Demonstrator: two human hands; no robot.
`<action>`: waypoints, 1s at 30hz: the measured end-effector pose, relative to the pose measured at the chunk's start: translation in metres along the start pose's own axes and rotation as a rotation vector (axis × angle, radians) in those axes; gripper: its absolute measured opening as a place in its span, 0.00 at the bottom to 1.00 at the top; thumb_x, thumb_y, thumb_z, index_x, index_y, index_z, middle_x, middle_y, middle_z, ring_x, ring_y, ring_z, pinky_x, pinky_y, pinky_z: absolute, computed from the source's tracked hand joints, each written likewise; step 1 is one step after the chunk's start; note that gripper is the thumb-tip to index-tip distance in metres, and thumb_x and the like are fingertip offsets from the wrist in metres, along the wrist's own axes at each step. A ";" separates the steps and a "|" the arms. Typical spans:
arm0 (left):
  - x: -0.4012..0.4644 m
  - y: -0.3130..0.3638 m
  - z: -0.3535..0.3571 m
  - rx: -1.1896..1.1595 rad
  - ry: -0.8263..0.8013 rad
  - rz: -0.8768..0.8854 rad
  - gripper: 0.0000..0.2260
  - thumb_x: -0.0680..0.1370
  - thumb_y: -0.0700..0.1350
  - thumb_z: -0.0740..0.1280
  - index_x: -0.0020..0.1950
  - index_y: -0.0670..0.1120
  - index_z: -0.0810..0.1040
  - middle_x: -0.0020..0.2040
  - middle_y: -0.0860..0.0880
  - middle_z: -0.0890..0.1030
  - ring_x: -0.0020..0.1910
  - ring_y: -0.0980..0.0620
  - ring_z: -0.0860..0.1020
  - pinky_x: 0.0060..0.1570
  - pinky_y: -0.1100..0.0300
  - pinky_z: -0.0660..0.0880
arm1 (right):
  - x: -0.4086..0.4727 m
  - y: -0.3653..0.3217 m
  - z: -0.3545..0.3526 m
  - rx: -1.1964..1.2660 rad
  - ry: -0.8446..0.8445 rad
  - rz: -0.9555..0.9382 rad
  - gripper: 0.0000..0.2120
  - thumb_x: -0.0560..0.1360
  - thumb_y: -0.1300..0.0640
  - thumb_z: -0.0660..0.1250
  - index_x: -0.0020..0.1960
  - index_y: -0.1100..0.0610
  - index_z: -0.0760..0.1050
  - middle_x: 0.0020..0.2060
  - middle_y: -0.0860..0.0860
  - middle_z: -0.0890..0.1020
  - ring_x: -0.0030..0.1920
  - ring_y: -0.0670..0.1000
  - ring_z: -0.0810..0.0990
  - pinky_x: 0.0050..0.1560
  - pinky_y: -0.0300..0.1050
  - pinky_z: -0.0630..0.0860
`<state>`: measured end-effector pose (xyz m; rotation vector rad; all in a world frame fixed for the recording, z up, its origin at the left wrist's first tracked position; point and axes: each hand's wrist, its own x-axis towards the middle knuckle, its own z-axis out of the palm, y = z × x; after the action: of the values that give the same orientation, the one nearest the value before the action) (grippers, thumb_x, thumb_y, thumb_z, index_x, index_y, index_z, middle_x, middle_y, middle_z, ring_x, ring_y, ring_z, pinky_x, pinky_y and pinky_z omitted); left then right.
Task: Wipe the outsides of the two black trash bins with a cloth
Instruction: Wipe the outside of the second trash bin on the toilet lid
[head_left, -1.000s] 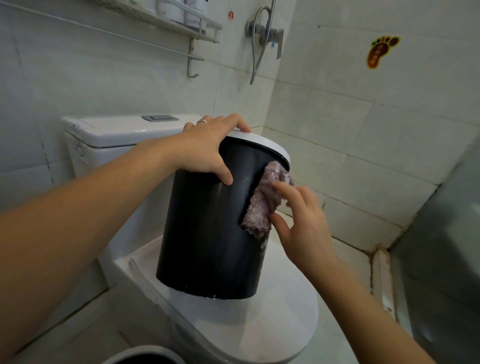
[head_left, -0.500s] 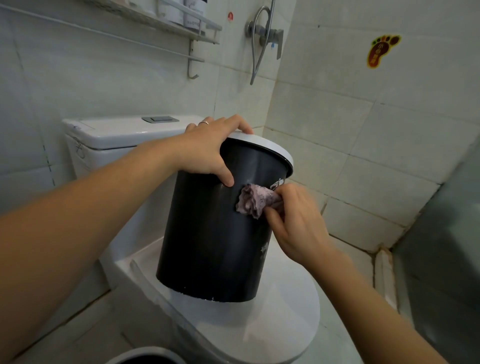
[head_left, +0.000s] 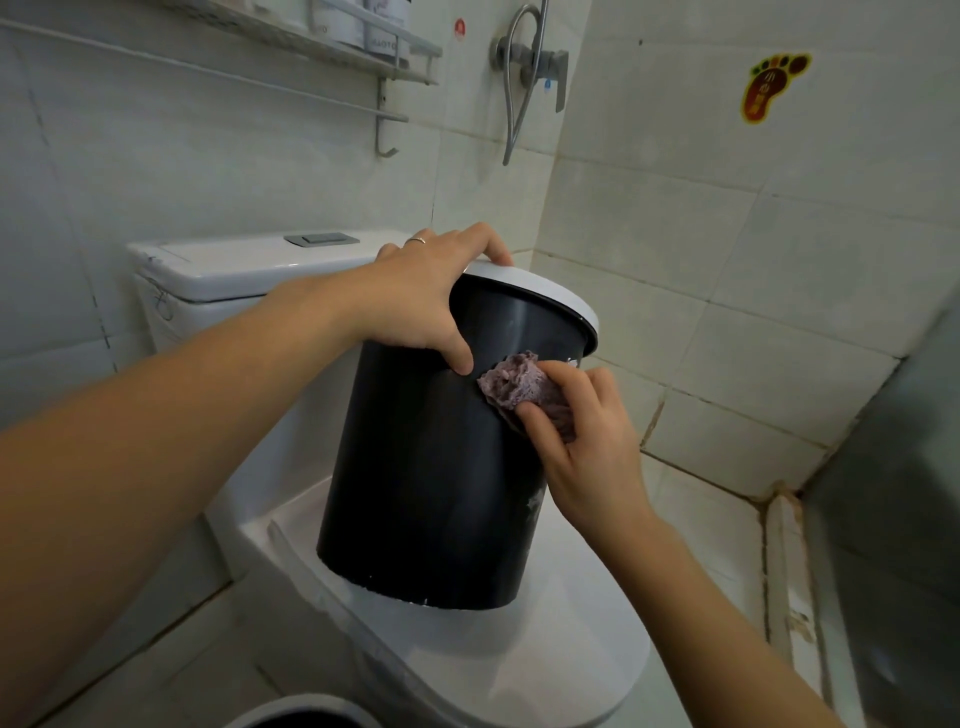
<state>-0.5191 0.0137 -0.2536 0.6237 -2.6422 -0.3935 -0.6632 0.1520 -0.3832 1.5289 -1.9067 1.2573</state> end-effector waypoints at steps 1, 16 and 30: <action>0.002 0.001 0.001 0.009 0.002 0.002 0.38 0.64 0.45 0.81 0.66 0.58 0.64 0.47 0.59 0.64 0.54 0.51 0.63 0.54 0.54 0.61 | -0.001 0.000 0.001 0.008 0.023 0.002 0.17 0.77 0.47 0.65 0.64 0.52 0.76 0.49 0.47 0.71 0.44 0.42 0.69 0.43 0.28 0.67; 0.015 0.003 0.009 -0.043 0.077 0.025 0.31 0.67 0.50 0.79 0.63 0.70 0.71 0.55 0.50 0.70 0.58 0.47 0.65 0.60 0.55 0.62 | -0.001 0.001 0.003 0.025 0.160 0.033 0.15 0.76 0.54 0.70 0.62 0.52 0.76 0.49 0.50 0.77 0.44 0.39 0.68 0.47 0.20 0.65; 0.017 0.010 0.009 0.025 0.028 0.068 0.30 0.66 0.41 0.78 0.60 0.58 0.67 0.53 0.56 0.72 0.54 0.51 0.67 0.57 0.55 0.62 | -0.001 -0.006 0.007 -0.044 0.168 -0.022 0.21 0.73 0.50 0.74 0.63 0.54 0.78 0.49 0.51 0.76 0.42 0.46 0.74 0.39 0.40 0.77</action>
<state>-0.5410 0.0152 -0.2530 0.5413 -2.6370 -0.3301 -0.6554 0.1469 -0.3856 1.3721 -1.7944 1.2826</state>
